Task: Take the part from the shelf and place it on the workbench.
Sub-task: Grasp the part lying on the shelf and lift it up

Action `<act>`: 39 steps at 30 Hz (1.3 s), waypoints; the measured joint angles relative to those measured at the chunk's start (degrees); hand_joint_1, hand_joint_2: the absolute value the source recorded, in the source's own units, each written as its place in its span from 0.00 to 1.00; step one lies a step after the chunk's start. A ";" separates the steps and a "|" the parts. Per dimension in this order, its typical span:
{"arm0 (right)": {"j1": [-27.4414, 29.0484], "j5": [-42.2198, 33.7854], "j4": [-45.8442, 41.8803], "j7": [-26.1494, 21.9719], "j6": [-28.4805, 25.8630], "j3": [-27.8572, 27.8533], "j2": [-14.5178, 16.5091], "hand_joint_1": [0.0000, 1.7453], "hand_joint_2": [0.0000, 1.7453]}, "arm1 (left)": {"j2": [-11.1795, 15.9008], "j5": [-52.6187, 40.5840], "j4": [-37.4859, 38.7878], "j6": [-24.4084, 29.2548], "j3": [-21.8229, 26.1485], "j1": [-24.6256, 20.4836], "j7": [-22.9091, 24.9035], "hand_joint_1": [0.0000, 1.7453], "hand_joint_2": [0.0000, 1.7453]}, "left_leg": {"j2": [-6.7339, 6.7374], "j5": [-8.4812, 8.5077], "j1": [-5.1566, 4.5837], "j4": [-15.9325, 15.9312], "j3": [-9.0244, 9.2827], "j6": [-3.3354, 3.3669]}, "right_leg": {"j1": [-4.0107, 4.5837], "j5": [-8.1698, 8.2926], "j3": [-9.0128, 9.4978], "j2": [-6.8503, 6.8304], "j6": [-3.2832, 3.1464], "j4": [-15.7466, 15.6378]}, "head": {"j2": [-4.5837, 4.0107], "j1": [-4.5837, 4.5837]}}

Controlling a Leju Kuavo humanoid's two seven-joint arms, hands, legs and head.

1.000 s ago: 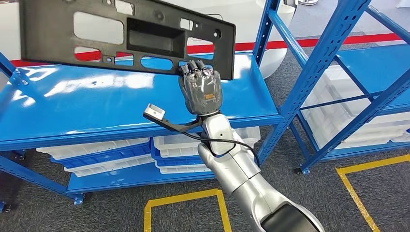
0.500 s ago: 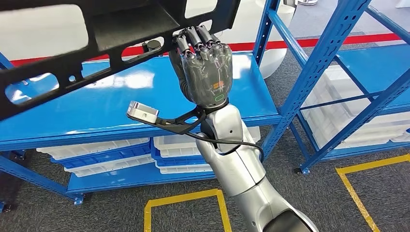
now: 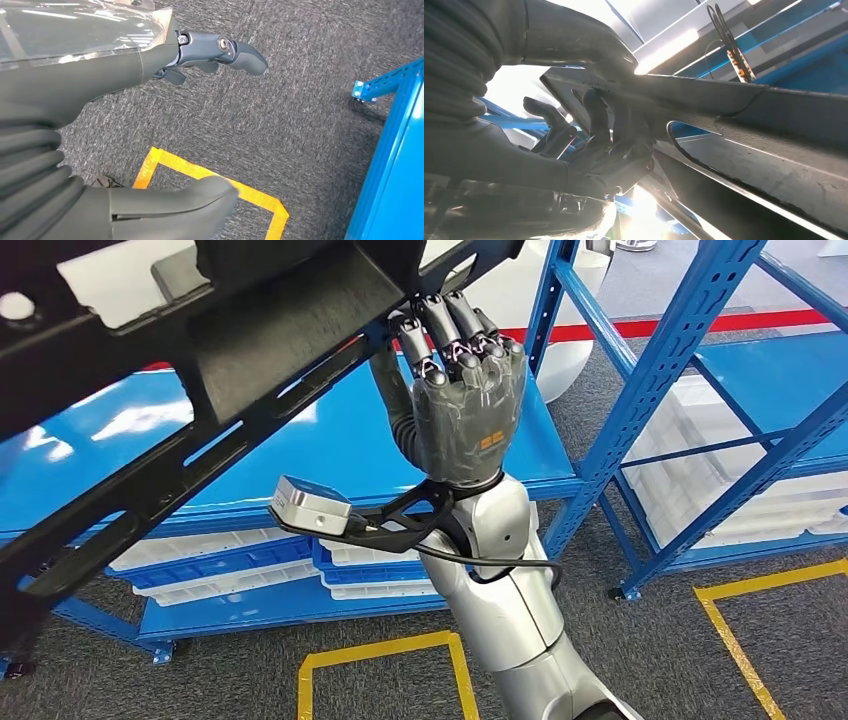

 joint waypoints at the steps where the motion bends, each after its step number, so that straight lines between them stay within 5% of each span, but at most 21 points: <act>1: 0.23 -0.42 -0.46 -0.54 0.00 -0.01 0.01 1.00 1.00 | -0.01 0.15 0.00 0.45 0.25 -0.04 0.80 0.00 1.00 | 0.00 0.00 0.00 0.00 0.00 0.00 | 0.00 0.00 0.00 0.00 0.00 0.00 | 0.00 0.00; 8: 2.32 -4.26 -3.98 -4.37 0.00 -0.03 0.03 1.00 1.00 | -0.74 -0.14 0.04 3.54 1.73 -0.10 6.45 0.00 1.00 | -0.01 0.00 0.00 0.00 0.00 0.00 | 0.00 0.00 0.01 -0.01 0.00 0.00 | 0.00 -0.01; 22: 6.24 -6.03 -8.18 -4.69 0.00 -0.80 -2.44 1.00 1.00 | -1.04 -1.37 0.07 1.81 1.92 0.00 3.81 0.00 1.00 | -0.03 0.00 0.00 0.00 0.01 0.00 | 0.00 0.00 0.00 -0.01 0.00 -0.01 | 0.00 -0.01; 30: 12.12 -8.30 -14.82 -8.14 0.00 -3.39 -4.69 1.00 1.00 | -0.85 -1.15 0.07 -4.65 2.19 0.10 4.90 0.00 1.00 | -0.04 -0.11 -0.23 0.13 -0.01 0.12 | -0.24 0.02 0.00 -0.01 0.04 -0.14 | 0.01 -0.01; 37: 17.85 -12.04 -20.38 -10.64 0.00 -7.10 -7.46 1.00 1.00 | -0.04 -2.15 0.05 -7.00 2.45 0.23 8.75 0.00 1.00 | 0.02 0.15 -0.39 -0.56 0.31 1.04 | -0.65 -0.08 -0.13 -0.01 0.78 0.00 | 0.01 -0.01; 39: 19.84 -13.23 -22.01 -12.07 0.00 -8.91 -8.24 1.00 1.00 | 0.14 -2.63 0.05 -7.24 2.53 0.25 9.54 0.00 1.00 | 0.15 0.56 0.03 -1.39 0.74 1.56 | -0.57 -1.79 -2.00 -0.01 0.70 3.66 | 0.01 0.05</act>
